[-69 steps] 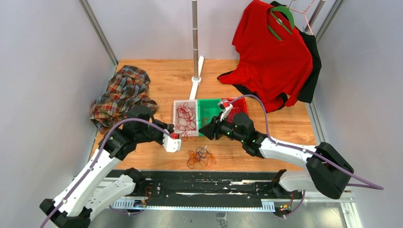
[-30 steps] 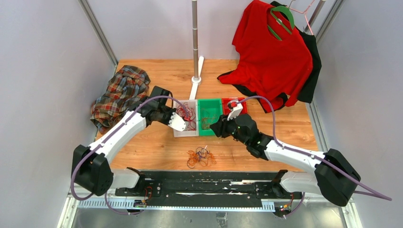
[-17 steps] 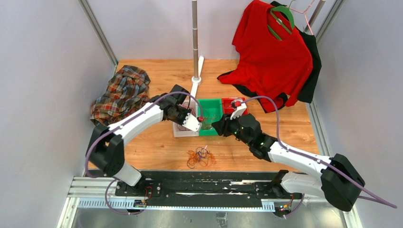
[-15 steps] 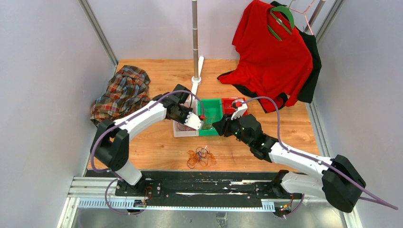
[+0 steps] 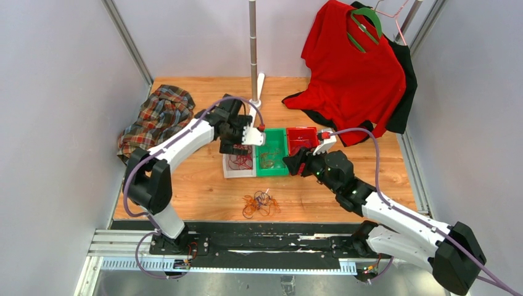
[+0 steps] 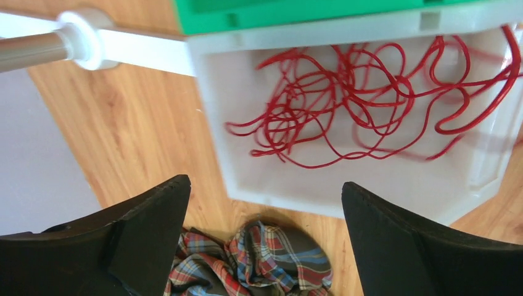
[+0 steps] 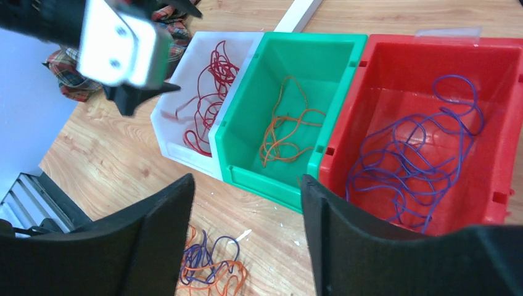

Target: Untangle the cables

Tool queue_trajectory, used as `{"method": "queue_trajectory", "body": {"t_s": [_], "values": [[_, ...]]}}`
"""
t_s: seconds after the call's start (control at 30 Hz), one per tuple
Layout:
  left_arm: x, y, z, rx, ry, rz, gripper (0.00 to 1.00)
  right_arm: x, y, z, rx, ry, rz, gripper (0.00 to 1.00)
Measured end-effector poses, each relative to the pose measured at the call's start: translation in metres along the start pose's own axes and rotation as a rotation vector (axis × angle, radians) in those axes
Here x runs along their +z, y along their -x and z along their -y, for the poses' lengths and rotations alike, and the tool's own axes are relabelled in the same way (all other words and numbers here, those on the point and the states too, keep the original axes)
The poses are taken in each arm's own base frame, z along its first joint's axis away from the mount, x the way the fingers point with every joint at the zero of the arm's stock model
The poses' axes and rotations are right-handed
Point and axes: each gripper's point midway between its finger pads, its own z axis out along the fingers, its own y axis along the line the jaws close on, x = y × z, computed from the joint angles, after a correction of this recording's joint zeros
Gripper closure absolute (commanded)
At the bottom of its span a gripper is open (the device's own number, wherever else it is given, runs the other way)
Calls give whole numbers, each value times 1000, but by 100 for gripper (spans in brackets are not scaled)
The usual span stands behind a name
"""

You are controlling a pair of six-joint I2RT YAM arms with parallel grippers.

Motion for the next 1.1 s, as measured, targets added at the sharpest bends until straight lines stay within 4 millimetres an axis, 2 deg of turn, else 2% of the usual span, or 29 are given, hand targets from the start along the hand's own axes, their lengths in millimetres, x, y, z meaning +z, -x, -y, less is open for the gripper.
{"method": "queue_trajectory", "body": {"t_s": [0.1,0.2,0.33,0.43,0.63,0.87,0.97,1.1], "values": [[-23,14,-18,-73,19,72,2,-4,0,4,-12,-5,-16,31],[-49,33,-26,-115,39,154,2,-9,-4,3,-41,0,-58,31],[-87,55,-16,-174,37,265,2,-12,-1,-9,-57,46,-96,30],[-102,66,-4,-223,15,326,1,-12,-7,-16,-59,86,-131,32],[-104,80,52,-342,-153,397,4,-13,-47,-29,-86,160,-284,32],[-101,96,128,-458,-379,452,7,-9,-124,-59,-160,254,-541,34],[-90,92,153,-487,-446,435,9,1,-149,-60,-154,239,-610,42],[-72,93,179,-485,-523,407,16,5,-165,-54,-99,200,-631,57]]}}
